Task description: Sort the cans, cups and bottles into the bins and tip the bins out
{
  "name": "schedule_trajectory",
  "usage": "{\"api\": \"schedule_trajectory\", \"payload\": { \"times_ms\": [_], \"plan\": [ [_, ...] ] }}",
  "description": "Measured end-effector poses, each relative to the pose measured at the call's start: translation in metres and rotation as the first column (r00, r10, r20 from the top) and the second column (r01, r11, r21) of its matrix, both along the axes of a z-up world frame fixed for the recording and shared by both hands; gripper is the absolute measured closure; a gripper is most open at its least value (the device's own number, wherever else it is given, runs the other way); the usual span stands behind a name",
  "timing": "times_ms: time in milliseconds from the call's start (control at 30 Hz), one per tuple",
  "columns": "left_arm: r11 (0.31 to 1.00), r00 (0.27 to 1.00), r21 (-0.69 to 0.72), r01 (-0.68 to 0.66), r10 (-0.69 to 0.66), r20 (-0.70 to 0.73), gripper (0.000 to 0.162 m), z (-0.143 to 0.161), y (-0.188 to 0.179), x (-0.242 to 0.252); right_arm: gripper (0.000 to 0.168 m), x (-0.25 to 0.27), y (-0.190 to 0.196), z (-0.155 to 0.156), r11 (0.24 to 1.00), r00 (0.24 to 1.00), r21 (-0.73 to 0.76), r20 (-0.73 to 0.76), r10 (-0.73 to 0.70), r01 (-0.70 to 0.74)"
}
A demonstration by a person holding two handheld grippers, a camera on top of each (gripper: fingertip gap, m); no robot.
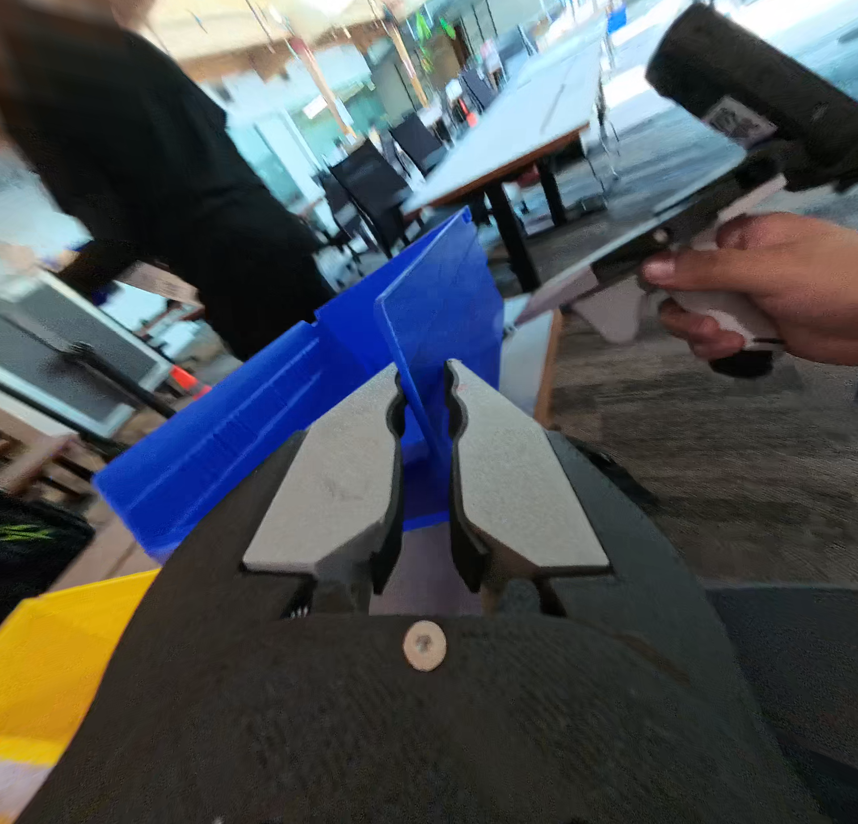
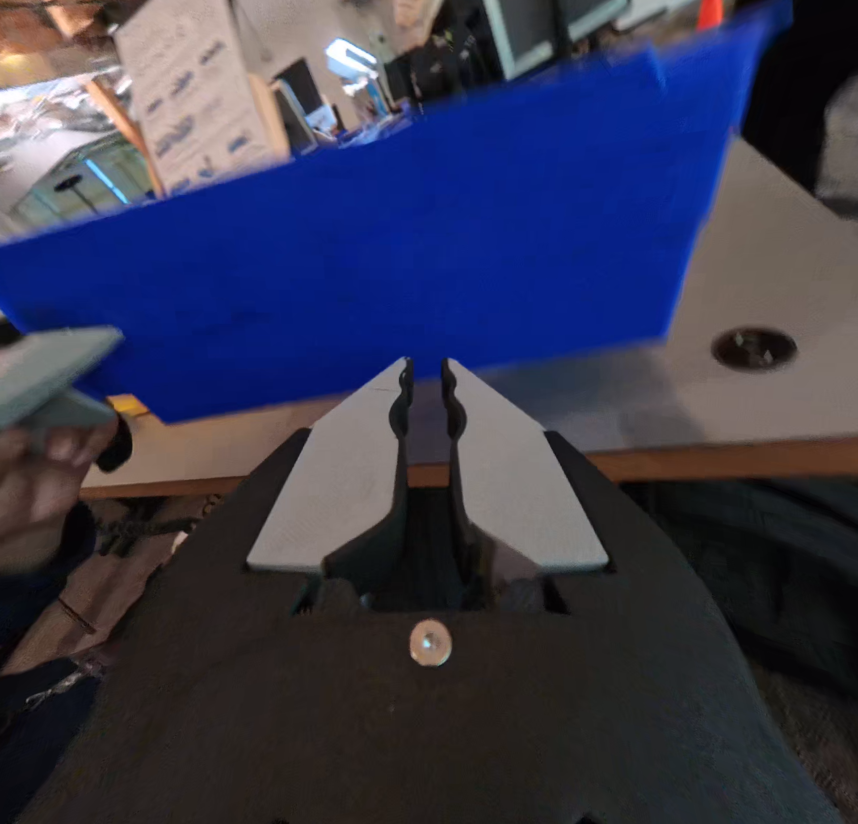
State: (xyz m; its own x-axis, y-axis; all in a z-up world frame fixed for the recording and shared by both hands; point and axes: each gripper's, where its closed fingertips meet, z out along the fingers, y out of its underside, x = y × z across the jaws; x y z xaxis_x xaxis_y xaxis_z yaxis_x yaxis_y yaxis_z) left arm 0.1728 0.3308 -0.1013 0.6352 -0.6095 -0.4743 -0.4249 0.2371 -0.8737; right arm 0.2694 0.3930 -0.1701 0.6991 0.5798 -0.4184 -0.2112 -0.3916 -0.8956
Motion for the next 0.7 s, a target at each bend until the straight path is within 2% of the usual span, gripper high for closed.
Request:
{"api": "schedule_trajectory", "payload": {
  "times_ms": [67,133,233,333,367,433,500,567,600,667,700],
  "plan": [
    [0.990,0.991,-0.136,0.025,-0.043,-0.126,0.150,-0.047,0.007,0.025,0.150,0.014,0.013,-0.028,0.996,0.999,-0.087,-0.032,-0.027,0.024],
    [0.993,0.971,-0.120,0.001,-0.030,-0.237,0.158,-0.071,0.011,0.027,0.148,0.023,0.028,-0.047,0.989,0.995,-0.141,-0.081,-0.056,0.045],
    [0.995,0.957,-0.091,-0.034,0.006,-0.290,0.150,-0.079,0.004,0.007,0.147,0.034,0.049,-0.064,0.976,0.996,-0.208,-0.052,-0.079,0.066],
    [0.991,0.973,-0.127,-0.028,-0.002,-0.229,0.145,-0.074,-0.019,-0.025,0.157,0.064,0.081,-0.066,0.961,0.976,-0.182,0.095,-0.195,0.210],
    [0.987,0.980,-0.158,-0.020,-0.012,-0.198,0.143,-0.072,-0.027,-0.037,0.166,0.071,0.092,-0.062,0.959,0.970,-0.168,0.123,-0.209,0.228],
    [0.973,0.991,-0.232,-0.004,-0.027,-0.130,0.142,-0.072,-0.043,-0.059,0.168,0.082,0.122,-0.060,0.950,0.952,-0.165,0.201,-0.232,0.266],
    [0.946,0.997,-0.325,0.015,-0.039,-0.070,0.136,-0.079,-0.054,-0.075,0.168,0.077,0.166,-0.058,0.954,0.929,-0.151,0.307,-0.205,0.261],
    [0.914,0.998,-0.404,0.042,-0.056,-0.022,0.135,-0.088,-0.062,-0.073,0.166,0.053,0.202,-0.063,0.964,0.892,-0.209,0.449,-0.054,0.164],
    [0.905,0.998,-0.422,0.046,-0.058,-0.016,0.133,-0.092,-0.064,-0.068,0.166,0.047,0.216,-0.063,0.953,0.859,-0.249,0.512,-0.021,0.172],
    [0.909,0.999,-0.414,0.042,-0.051,-0.011,0.129,-0.095,-0.070,-0.063,0.168,0.057,0.243,-0.039,0.924,0.779,-0.192,0.608,-0.153,0.332],
    [0.914,0.999,-0.404,0.040,-0.048,-0.010,0.129,-0.095,-0.073,-0.065,0.168,0.053,0.248,-0.017,0.919,0.778,-0.151,0.592,-0.210,0.364]
  ]
}}
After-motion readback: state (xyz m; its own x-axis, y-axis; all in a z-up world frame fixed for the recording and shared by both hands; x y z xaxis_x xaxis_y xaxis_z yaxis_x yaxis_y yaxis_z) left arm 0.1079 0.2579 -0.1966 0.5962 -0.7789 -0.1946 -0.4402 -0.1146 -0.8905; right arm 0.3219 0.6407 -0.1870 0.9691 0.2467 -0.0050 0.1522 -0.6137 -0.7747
